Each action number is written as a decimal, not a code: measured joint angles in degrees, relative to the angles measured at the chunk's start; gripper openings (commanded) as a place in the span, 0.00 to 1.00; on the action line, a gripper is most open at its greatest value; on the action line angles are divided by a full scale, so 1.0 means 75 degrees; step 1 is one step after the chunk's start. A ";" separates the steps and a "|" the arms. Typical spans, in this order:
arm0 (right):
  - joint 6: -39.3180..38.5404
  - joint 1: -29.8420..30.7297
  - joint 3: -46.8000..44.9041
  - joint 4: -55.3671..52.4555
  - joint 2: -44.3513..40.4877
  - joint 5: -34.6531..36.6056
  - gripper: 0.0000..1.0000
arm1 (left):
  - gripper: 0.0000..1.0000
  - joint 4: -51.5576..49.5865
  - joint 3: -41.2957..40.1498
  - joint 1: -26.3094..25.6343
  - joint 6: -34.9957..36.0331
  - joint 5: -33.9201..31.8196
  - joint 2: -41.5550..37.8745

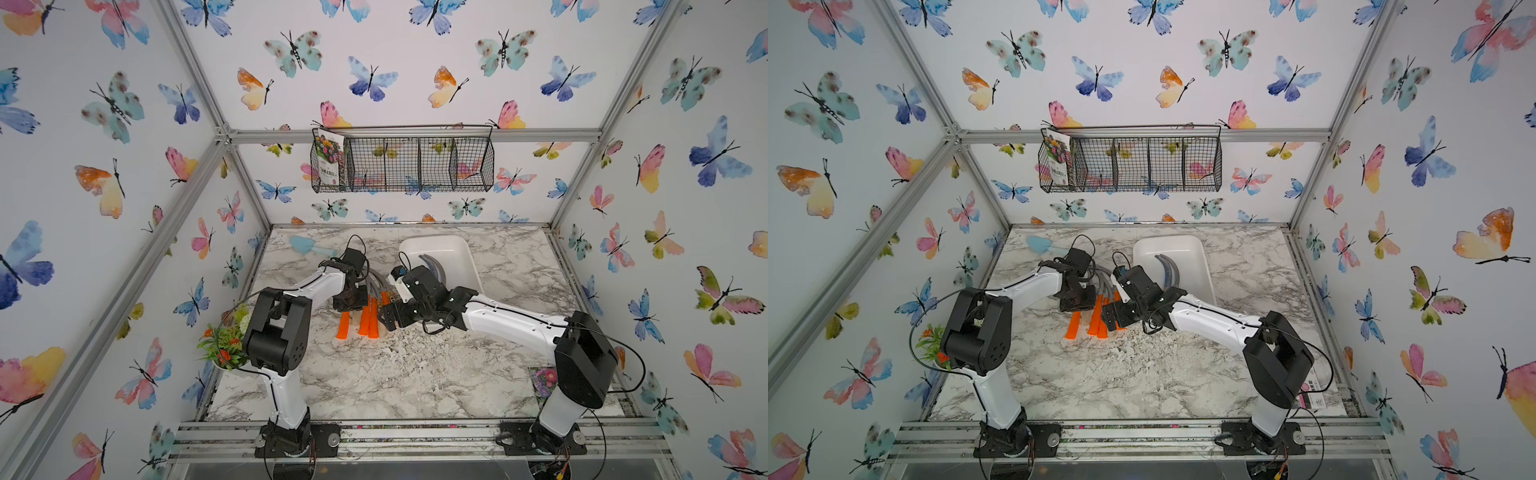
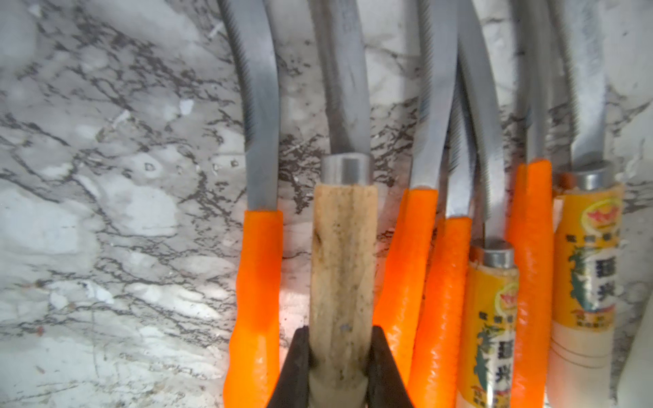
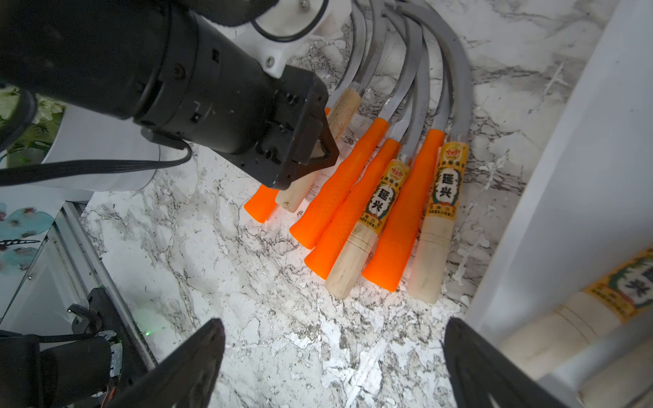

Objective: Put small sickles into storage boxes
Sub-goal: Pick up the sickle at the center of the board.

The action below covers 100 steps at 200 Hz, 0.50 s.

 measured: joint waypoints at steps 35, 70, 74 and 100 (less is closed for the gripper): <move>-0.0012 0.0000 0.0000 -0.0032 -0.0067 0.0070 0.98 | 0.00 -0.0187 0.0149 -0.0003 -0.0020 -0.0003 -0.0254; -0.0067 0.0000 0.0000 -0.0070 -0.0286 0.0149 0.98 | 0.00 -0.0350 0.0286 -0.0020 -0.0067 -0.0026 -0.0475; -0.0073 0.0000 0.0000 -0.0076 -0.0318 0.0169 0.98 | 0.00 -0.0364 0.0289 -0.0023 -0.0073 -0.0038 -0.0490; -0.0125 0.0000 0.0003 -0.0143 -0.0501 0.0242 0.98 | 0.00 -0.0458 0.0318 -0.0102 -0.0152 -0.0111 -0.0527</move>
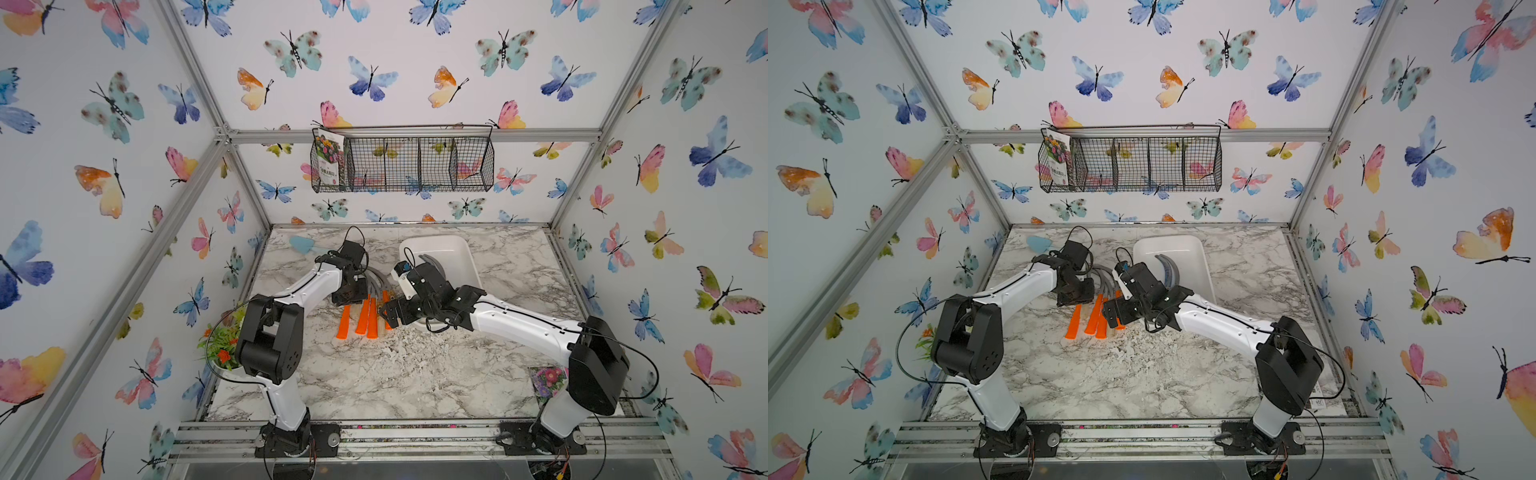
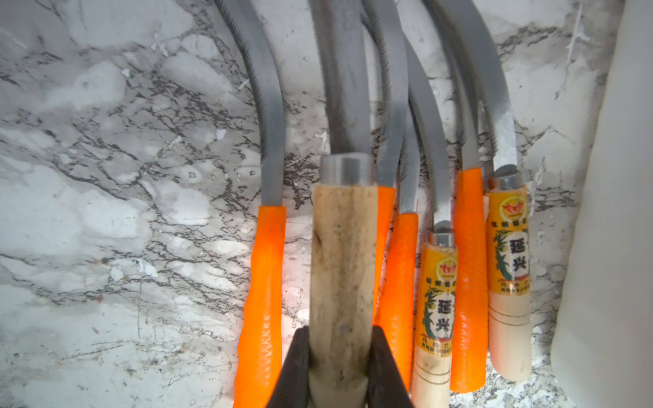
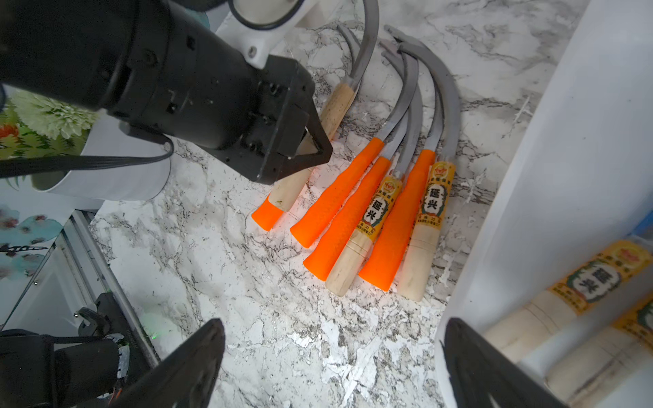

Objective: Put small sickles into storage boxes
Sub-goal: Pick up the sickle at the center of the board, then place the sickle in the storage box.

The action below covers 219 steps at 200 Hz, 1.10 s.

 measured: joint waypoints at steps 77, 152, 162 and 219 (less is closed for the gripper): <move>-0.0082 0.0000 -0.0070 -0.0224 -0.0428 0.0274 0.98 | 0.00 -0.0283 0.0318 -0.0510 -0.0315 -0.0076 -0.0085; -0.0076 0.0000 -0.0495 -0.0475 -0.1250 0.0635 0.98 | 0.00 -0.0440 0.1029 -0.1274 -0.0635 -0.0207 -0.0073; -0.0070 0.0000 -0.0583 -0.0522 -0.1341 0.0682 0.98 | 0.00 -0.0466 0.1145 -0.1393 -0.0691 -0.0213 -0.0050; 0.0087 0.0000 -0.1000 -0.0752 -0.1813 0.0909 0.98 | 0.00 -0.0685 0.1851 -0.2022 -0.0895 -0.0318 0.0356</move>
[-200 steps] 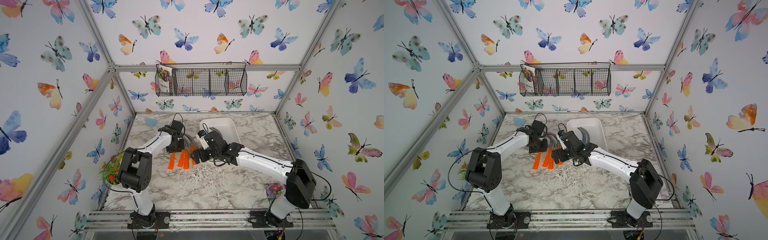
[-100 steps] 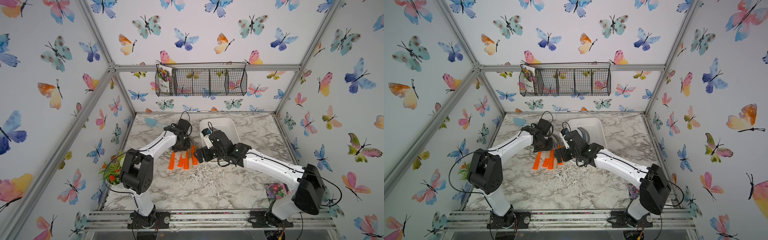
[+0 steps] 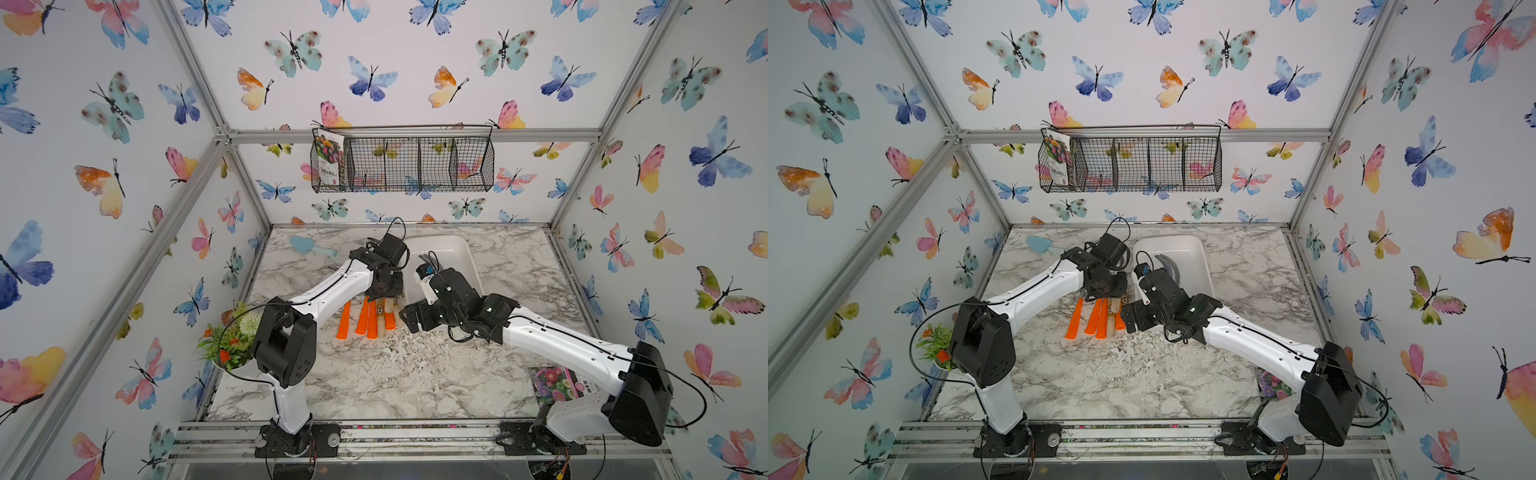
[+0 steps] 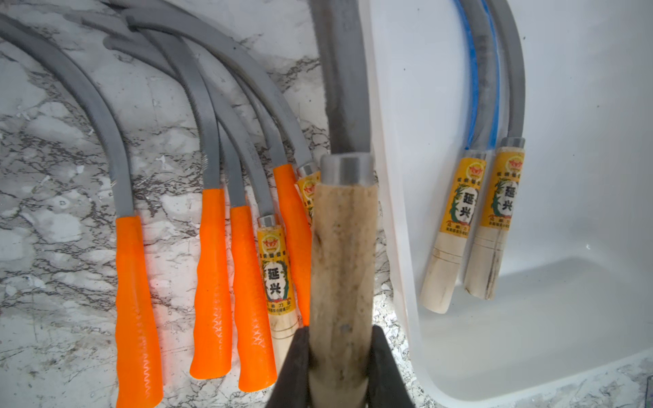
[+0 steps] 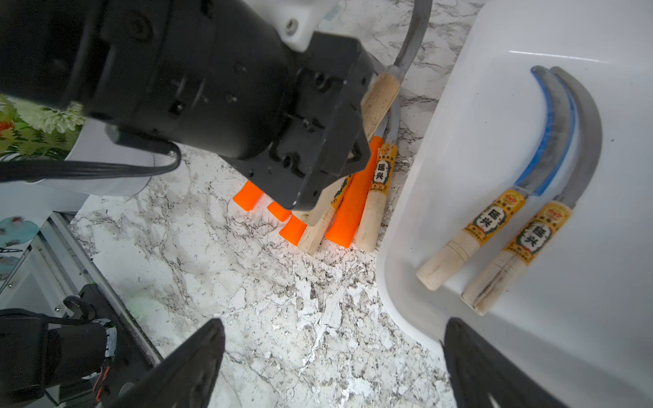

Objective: Put small sickles into storage boxes
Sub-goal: Place the sickle in the storage box.

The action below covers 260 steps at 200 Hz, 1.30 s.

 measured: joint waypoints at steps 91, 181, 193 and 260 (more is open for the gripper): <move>0.0382 0.0000 -0.0629 -0.0557 -0.0933 0.0490 0.98 | 0.00 -0.0248 0.0901 -0.0723 -0.0216 -0.0169 0.0600; 0.0653 0.0000 -0.0950 -0.1192 -0.1778 0.1040 0.98 | 0.00 -0.0379 0.1935 -0.1204 -0.0227 -0.0172 0.1658; 0.0682 -0.0003 -0.0962 -0.1241 -0.1830 0.1093 0.98 | 0.00 -0.0385 0.2040 -0.1230 -0.0224 -0.0172 0.1807; 0.0860 -0.0015 -0.0968 -0.1629 -0.2008 0.1306 0.98 | 0.00 -0.0283 0.2457 -0.1317 -0.0154 -0.0143 0.2553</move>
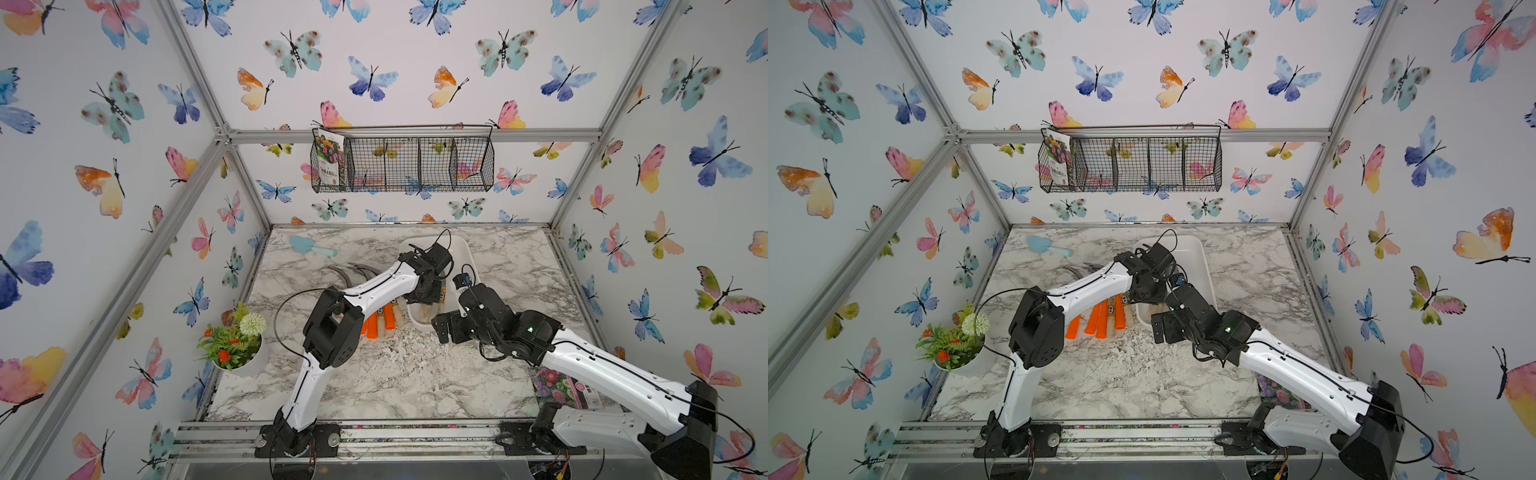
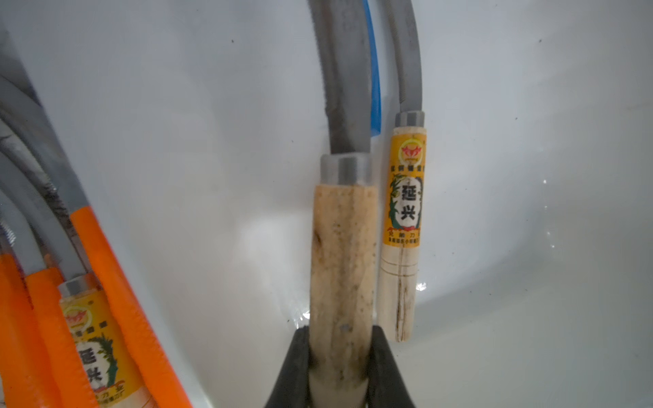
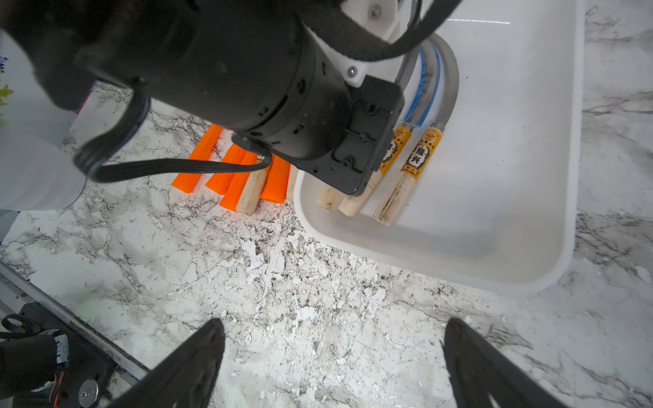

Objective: Put small sickles into storage boxes
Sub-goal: Place the sickle in the storage box.

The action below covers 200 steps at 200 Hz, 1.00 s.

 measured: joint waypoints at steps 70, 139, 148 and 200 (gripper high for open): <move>0.0172 -0.0038 -0.0006 -0.0169 -0.0064 0.0052 0.99 | 0.00 0.0117 0.0571 0.0000 0.0204 0.0067 0.0836; 0.0189 -0.0052 -0.0006 -0.0323 -0.0050 0.0064 0.98 | 0.15 0.0189 0.0880 0.0000 0.0481 0.0146 0.1154; 0.0189 -0.0052 -0.0006 -0.0323 -0.0047 0.0064 0.98 | 0.22 0.0201 0.0866 0.0000 0.0493 0.0149 0.1154; 0.0189 -0.0055 -0.0006 -0.0318 -0.0029 0.0064 0.98 | 0.51 0.0341 0.0752 0.0003 0.0635 0.0154 0.1154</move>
